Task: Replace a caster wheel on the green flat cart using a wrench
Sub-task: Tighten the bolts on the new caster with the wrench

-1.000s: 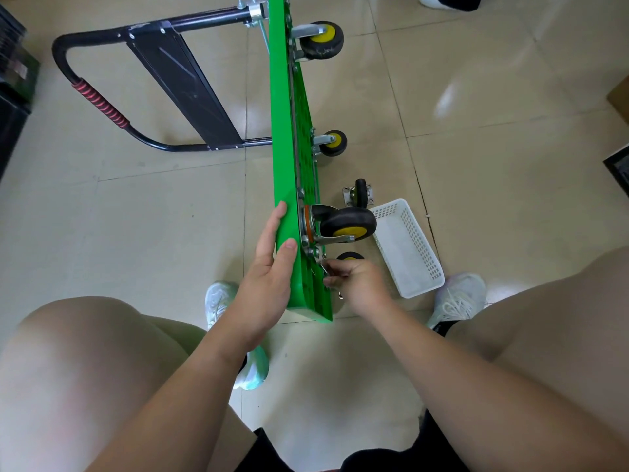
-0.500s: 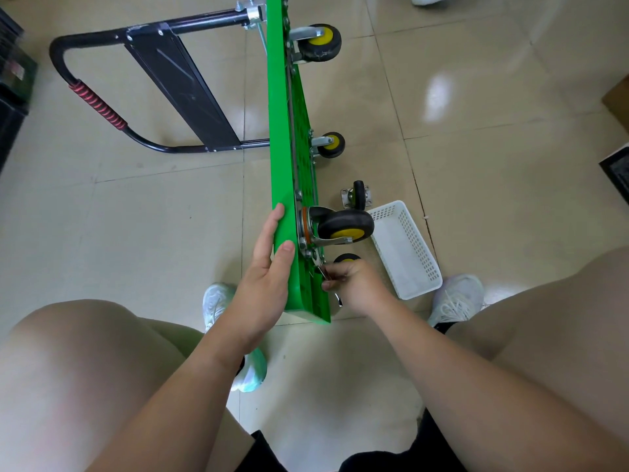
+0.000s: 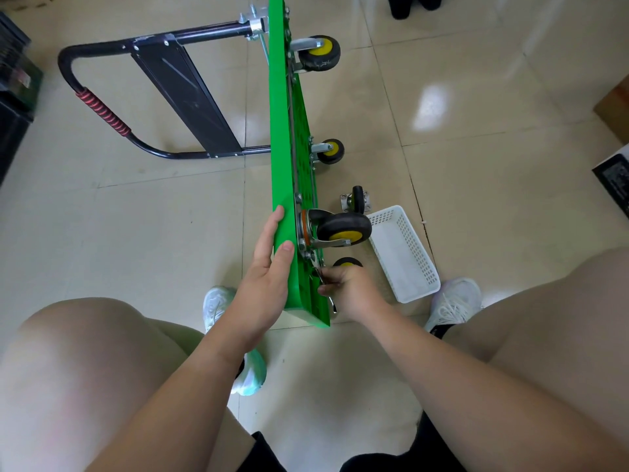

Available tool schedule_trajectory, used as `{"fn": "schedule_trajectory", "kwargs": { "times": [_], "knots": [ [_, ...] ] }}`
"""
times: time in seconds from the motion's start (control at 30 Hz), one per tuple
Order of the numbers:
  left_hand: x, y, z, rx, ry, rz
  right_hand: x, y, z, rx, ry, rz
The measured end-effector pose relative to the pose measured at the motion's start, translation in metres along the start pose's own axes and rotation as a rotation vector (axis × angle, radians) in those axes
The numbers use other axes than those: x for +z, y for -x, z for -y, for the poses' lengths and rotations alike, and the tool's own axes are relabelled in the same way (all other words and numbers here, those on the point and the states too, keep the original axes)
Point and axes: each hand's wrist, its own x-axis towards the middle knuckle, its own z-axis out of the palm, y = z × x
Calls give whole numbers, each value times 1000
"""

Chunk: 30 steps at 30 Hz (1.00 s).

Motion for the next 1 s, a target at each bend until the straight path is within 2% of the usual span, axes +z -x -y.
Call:
{"fn": "schedule_trajectory", "kwargs": {
  "times": [0.2,0.43,0.57,0.67,0.77,1.0],
  "knots": [
    [3,1,-2,-14,12,-19,-8,13,6,2,-59,92],
    [4,-1,0,-23,43,-25,5,16,7,114,-268,71],
    [5,0,-2,-19,57,-34,0,16,10,128,-229,129],
    [6,2,-5,-22,63,-31,-4,37,25,138,-255,88],
    [7,4,-10,-19,48,-36,-9,60,41,190,-386,-5],
    [6,6,-13,-38,52,-22,-28,69,64,383,-607,132]
  ]
}}
